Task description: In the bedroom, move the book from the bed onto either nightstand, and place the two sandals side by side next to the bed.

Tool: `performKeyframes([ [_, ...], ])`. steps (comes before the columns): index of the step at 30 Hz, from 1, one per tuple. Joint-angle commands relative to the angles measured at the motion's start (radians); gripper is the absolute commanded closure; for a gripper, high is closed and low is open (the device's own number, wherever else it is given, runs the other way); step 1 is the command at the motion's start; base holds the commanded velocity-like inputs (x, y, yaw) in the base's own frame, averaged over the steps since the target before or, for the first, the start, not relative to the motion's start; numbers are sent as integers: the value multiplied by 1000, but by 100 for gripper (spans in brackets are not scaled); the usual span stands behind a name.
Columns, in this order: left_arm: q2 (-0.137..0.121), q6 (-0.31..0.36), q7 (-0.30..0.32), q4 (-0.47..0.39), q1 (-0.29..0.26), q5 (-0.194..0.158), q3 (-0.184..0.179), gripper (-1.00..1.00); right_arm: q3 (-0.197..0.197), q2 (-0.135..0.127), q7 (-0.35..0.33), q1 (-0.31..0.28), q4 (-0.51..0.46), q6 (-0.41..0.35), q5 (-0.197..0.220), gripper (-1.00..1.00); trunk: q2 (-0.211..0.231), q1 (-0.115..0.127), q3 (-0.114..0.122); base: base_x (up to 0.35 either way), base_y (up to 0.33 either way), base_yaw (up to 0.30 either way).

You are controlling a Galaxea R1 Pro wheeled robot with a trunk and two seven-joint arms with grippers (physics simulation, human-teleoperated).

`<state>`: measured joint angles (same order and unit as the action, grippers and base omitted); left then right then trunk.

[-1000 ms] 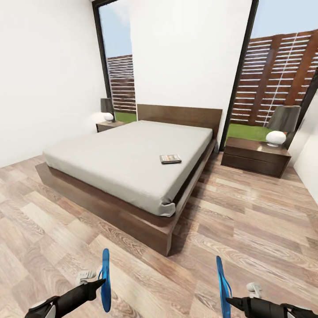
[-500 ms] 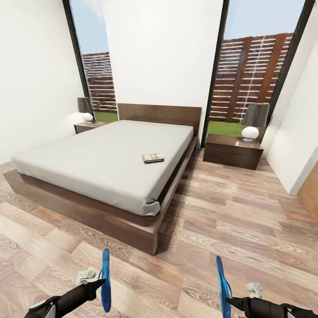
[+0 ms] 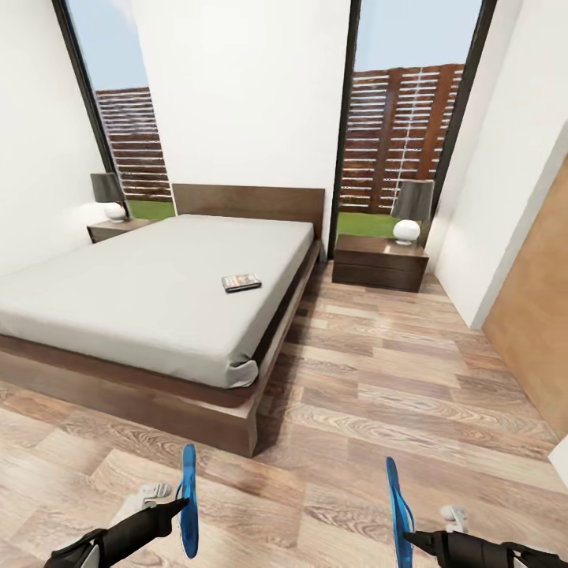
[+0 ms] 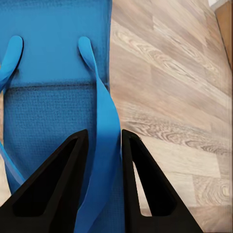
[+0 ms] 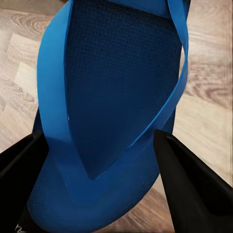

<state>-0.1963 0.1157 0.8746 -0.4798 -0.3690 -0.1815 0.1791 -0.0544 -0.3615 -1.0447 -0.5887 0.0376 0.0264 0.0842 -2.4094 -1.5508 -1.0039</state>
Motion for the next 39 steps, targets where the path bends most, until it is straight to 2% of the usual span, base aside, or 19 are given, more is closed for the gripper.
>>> performKeyframes([
  [1,0,10,4,0,0,-7,2,100,-7,0,-3,-2,4,3,0,100,0,0,-1,0,0,-269],
  [31,0,10,4,0,-1,-8,3,100,-7,0,-2,-2,4,3,0,100,0,0,-15,0,0,-269],
  [39,0,10,4,0,0,-8,2,100,-7,1,-2,-2,4,3,0,100,0,0,-16,0,0,-175],
])
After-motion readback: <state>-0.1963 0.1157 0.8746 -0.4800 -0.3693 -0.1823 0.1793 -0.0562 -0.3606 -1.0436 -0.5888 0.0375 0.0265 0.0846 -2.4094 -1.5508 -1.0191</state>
